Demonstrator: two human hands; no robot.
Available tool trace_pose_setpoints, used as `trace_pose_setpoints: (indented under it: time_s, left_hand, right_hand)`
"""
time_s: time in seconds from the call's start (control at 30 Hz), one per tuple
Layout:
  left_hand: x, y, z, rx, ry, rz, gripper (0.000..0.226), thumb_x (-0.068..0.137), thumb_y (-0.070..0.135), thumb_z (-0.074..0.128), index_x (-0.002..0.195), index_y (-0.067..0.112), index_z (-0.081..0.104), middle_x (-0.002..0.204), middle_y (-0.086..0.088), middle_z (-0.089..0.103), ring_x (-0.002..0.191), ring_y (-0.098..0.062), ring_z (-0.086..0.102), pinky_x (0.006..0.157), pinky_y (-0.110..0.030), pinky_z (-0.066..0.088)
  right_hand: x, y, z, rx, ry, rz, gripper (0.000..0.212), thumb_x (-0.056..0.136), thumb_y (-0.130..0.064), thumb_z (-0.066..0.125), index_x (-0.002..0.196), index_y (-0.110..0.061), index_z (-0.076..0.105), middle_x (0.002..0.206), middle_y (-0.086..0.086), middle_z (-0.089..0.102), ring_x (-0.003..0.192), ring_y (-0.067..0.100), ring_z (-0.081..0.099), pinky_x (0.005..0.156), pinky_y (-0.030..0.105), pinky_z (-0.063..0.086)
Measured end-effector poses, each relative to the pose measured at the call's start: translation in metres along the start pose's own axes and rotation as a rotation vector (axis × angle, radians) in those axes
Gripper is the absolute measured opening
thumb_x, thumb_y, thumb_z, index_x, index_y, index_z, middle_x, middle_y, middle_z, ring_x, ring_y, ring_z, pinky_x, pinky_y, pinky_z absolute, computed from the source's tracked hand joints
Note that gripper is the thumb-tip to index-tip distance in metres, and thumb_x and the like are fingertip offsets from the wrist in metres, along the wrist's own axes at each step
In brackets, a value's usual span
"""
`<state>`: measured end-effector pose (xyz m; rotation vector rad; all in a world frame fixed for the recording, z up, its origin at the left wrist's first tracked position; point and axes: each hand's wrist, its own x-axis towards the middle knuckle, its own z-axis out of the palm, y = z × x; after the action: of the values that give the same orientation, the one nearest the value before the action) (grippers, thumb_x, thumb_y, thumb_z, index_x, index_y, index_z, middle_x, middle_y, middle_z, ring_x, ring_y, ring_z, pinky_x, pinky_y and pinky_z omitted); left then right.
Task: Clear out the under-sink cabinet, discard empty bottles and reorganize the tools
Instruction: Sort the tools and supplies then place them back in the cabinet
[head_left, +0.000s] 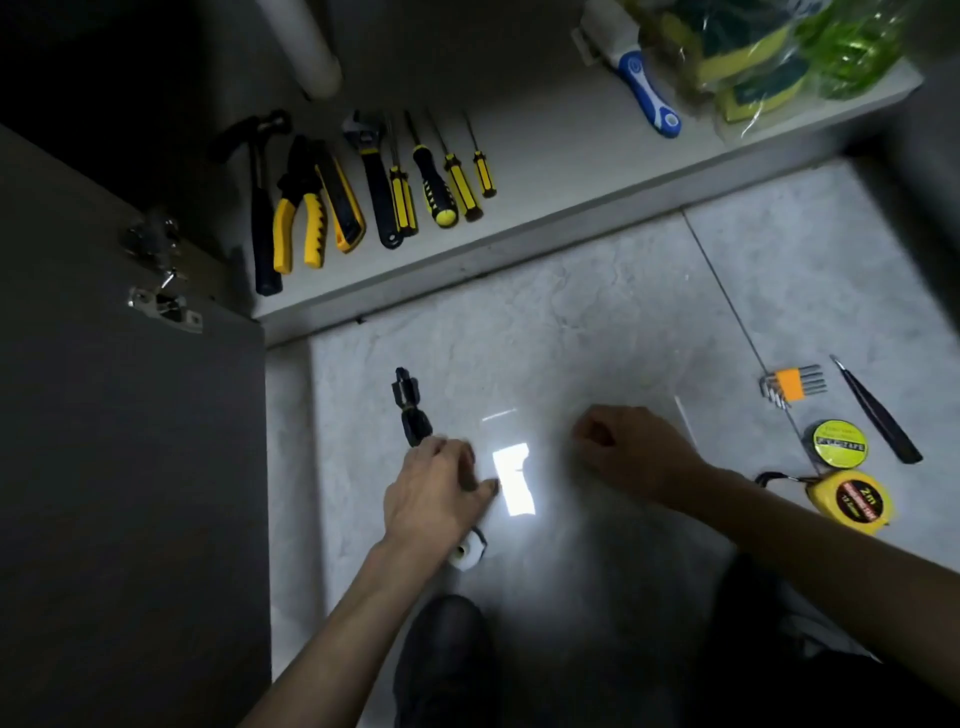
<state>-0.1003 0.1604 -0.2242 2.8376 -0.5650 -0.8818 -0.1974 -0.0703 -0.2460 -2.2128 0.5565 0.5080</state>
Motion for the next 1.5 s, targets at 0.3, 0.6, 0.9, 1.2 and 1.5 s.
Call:
trace_pose_setpoints:
  time_s: [0.3, 0.6, 0.9, 1.2, 1.5]
  left_hand:
    - [-0.028, -0.033, 0.019, -0.29, 0.069, -0.126, 0.032, 0.08, 0.044, 0.072, 0.107, 0.034, 0.059, 0.116, 0.011, 0.053, 0.091, -0.016, 0.061, 0.077, -0.027, 0.048]
    - [-0.028, -0.072, 0.005, -0.328, 0.142, -0.211, 0.035, 0.084, 0.036, 0.071, 0.116, 0.027, 0.061, 0.117, 0.003, 0.052, 0.098, -0.02, 0.06, 0.081, -0.027, 0.047]
    - [-0.029, -0.058, 0.007, -0.332, 0.141, -0.132, 0.033, 0.087, 0.036, 0.067, 0.118, 0.032, 0.06, 0.12, 0.008, 0.05, 0.098, -0.017, 0.06, 0.08, -0.031, 0.051]
    - [0.0, 0.014, -0.005, -0.404, 0.082, 0.104, 0.027, 0.083, 0.029, 0.068, 0.108, 0.035, 0.061, 0.11, 0.018, 0.05, 0.088, 0.003, 0.053, 0.077, -0.012, 0.036]
    - [0.064, 0.127, -0.056, -0.291, 0.099, 0.423, 0.03, 0.084, 0.029, 0.067, 0.11, 0.038, 0.058, 0.103, 0.02, 0.047, 0.093, 0.009, 0.05, 0.071, -0.001, 0.038]
  right_hand:
    - [-0.005, -0.027, 0.031, -0.161, -0.102, -0.166, 0.005, 0.092, -0.032, 0.061, 0.097, -0.031, 0.058, 0.093, -0.013, 0.058, 0.092, 0.016, 0.057, 0.074, 0.027, 0.035]
    - [-0.008, -0.064, 0.091, -0.311, -0.191, -0.666, 0.064, 0.071, -0.05, 0.067, 0.129, -0.027, 0.052, 0.114, -0.007, 0.05, 0.095, 0.01, 0.049, 0.067, 0.022, 0.031]
    - [0.003, -0.062, 0.078, -0.366, -0.135, -0.737, 0.027, 0.087, -0.039, 0.064, 0.105, -0.019, 0.061, 0.103, -0.001, 0.055, 0.082, 0.018, 0.055, 0.065, 0.033, 0.047]
    - [0.005, 0.004, -0.009, 0.043, 0.244, -0.032, 0.035, 0.079, -0.049, 0.073, 0.096, -0.03, 0.049, 0.094, -0.012, 0.058, 0.082, 0.015, 0.061, 0.072, 0.035, 0.048]
    - [0.036, 0.027, -0.083, 0.32, 0.664, 0.088, 0.026, 0.079, -0.043, 0.07, 0.095, -0.033, 0.052, 0.089, -0.012, 0.06, 0.084, 0.013, 0.06, 0.074, 0.031, 0.046]
